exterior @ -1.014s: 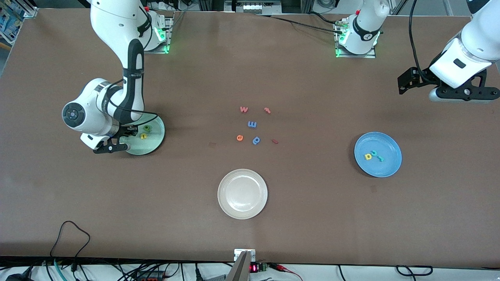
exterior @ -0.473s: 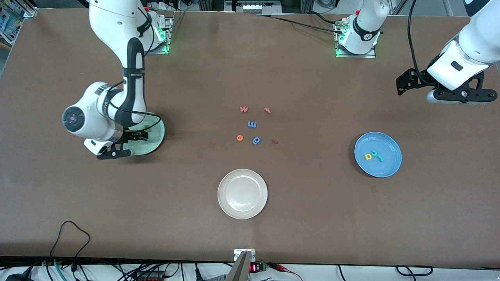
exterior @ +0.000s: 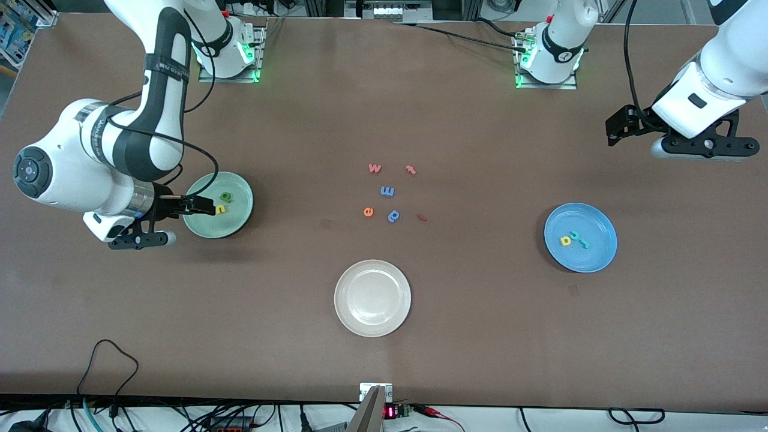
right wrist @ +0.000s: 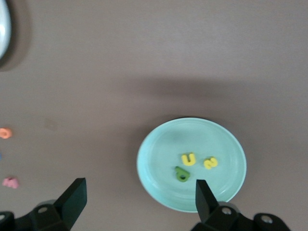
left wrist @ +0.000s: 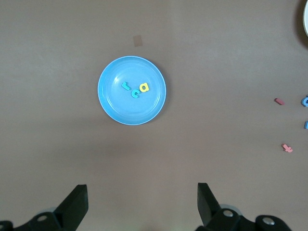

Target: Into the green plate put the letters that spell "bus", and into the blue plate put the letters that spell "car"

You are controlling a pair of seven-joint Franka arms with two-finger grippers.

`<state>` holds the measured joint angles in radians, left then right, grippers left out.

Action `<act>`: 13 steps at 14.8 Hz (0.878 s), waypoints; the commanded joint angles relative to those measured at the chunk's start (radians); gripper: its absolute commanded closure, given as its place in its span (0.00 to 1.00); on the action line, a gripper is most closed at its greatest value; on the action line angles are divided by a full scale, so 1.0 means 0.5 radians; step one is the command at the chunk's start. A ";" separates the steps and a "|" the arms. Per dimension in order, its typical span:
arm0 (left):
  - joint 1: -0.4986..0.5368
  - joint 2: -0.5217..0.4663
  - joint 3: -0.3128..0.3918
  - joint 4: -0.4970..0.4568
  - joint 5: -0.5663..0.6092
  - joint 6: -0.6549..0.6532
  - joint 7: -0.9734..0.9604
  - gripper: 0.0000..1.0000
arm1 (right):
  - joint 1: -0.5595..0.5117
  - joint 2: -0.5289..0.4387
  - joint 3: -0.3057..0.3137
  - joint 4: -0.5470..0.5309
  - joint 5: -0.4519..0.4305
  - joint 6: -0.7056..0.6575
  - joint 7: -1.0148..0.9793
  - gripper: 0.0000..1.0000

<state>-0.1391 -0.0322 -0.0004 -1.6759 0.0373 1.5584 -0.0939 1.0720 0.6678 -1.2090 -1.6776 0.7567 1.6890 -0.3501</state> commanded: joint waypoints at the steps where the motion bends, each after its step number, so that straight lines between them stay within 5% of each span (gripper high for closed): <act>1: -0.013 0.000 0.004 0.008 0.011 -0.009 0.004 0.00 | 0.013 0.033 -0.012 0.146 0.024 -0.144 0.169 0.00; 8: -0.013 0.003 0.001 0.011 0.011 -0.012 0.007 0.00 | 0.028 -0.001 -0.104 0.312 0.005 -0.322 0.197 0.00; 10: -0.013 0.006 0.001 0.011 0.008 -0.012 0.004 0.00 | -0.088 -0.093 0.064 0.363 -0.077 -0.322 0.337 0.00; 13: -0.016 0.009 0.001 0.011 0.011 -0.009 0.004 0.00 | -0.412 -0.347 0.634 0.566 -0.582 -0.325 0.665 0.00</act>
<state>-0.1404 -0.0310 -0.0005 -1.6759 0.0373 1.5584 -0.0939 0.9883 0.6074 -1.0857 -1.4721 0.6138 1.5492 -0.1341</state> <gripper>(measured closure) 0.000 0.000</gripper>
